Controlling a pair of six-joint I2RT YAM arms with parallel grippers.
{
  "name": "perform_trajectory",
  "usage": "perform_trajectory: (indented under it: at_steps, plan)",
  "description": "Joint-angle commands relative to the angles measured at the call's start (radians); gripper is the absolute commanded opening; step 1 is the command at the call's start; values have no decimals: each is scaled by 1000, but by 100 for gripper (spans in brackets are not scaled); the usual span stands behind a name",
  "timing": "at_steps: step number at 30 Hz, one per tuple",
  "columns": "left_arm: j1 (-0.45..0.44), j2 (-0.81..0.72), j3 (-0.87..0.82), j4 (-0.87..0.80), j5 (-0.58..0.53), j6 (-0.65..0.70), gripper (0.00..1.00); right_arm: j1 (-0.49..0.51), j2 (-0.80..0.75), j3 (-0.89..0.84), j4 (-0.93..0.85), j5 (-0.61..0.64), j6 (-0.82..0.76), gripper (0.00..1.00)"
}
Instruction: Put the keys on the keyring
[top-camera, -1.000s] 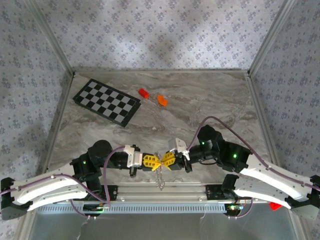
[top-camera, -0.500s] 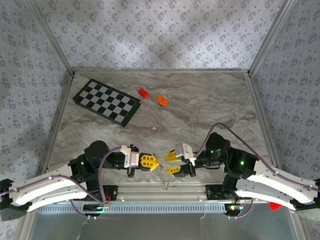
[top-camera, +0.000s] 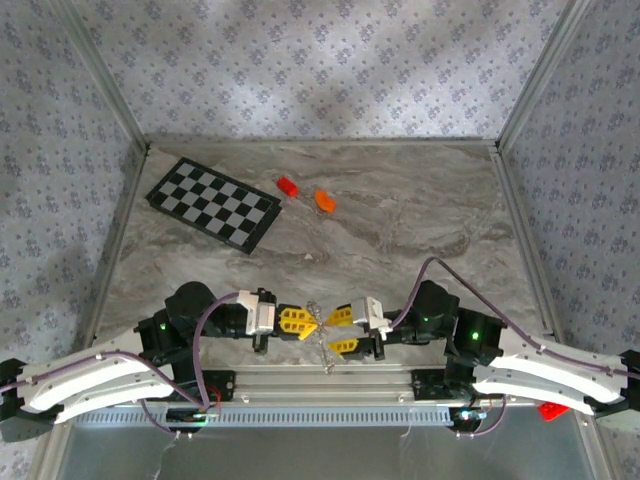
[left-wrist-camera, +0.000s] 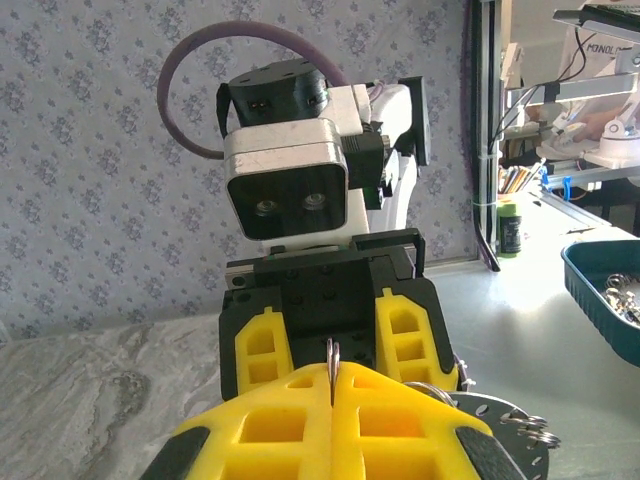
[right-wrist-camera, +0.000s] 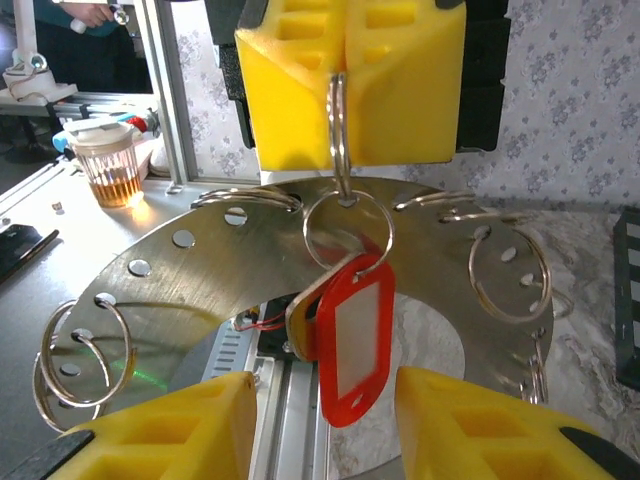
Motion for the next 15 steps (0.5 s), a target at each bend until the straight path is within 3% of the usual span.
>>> perform_trajectory:
  at_steps: [1, 15]
  plan:
    - [-2, -12, 27, 60, -9, -8, 0, 18, -6, -16, 110, 33, 21, 42]
    - [-1, -21, 26, 45, -45, 0, 0, 20, 56, -33, 220, 52, 39, 38]
